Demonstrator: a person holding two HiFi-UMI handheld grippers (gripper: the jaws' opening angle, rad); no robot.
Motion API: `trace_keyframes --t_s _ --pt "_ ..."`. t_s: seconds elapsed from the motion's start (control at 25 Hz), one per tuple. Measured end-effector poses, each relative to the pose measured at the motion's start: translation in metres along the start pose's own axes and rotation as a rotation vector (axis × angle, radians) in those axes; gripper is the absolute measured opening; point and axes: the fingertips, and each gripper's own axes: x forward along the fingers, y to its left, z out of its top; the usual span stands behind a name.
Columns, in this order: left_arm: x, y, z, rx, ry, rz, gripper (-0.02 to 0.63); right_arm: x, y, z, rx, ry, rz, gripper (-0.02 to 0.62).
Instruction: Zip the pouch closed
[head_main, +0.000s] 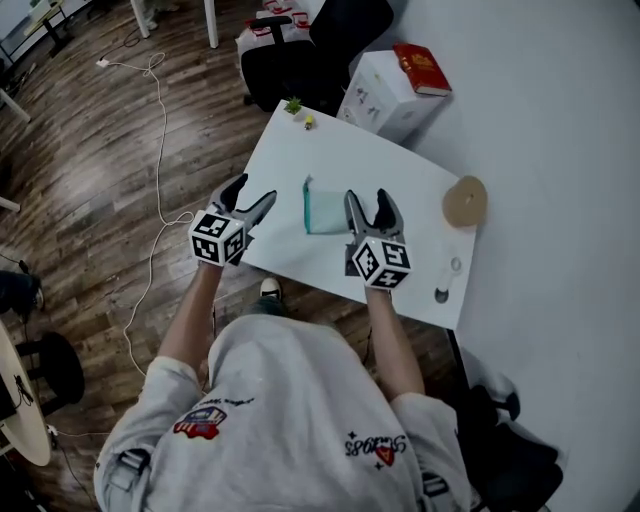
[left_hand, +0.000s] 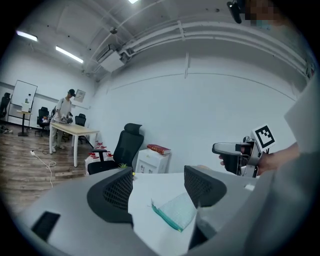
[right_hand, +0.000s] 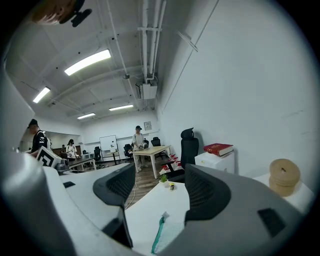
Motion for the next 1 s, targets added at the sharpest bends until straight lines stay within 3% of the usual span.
trace_keyframes --t_s 0.6,1.0 --pt "0.070 0.046 -0.018 -0.018 0.080 -0.071 0.310 0.073 -0.026 -0.024 0.016 0.064 -0.040 0.288" --pt "0.070 0.081 -0.036 -0.052 0.128 -0.012 0.307 0.140 -0.022 -0.061 0.058 0.212 0.042 0.290"
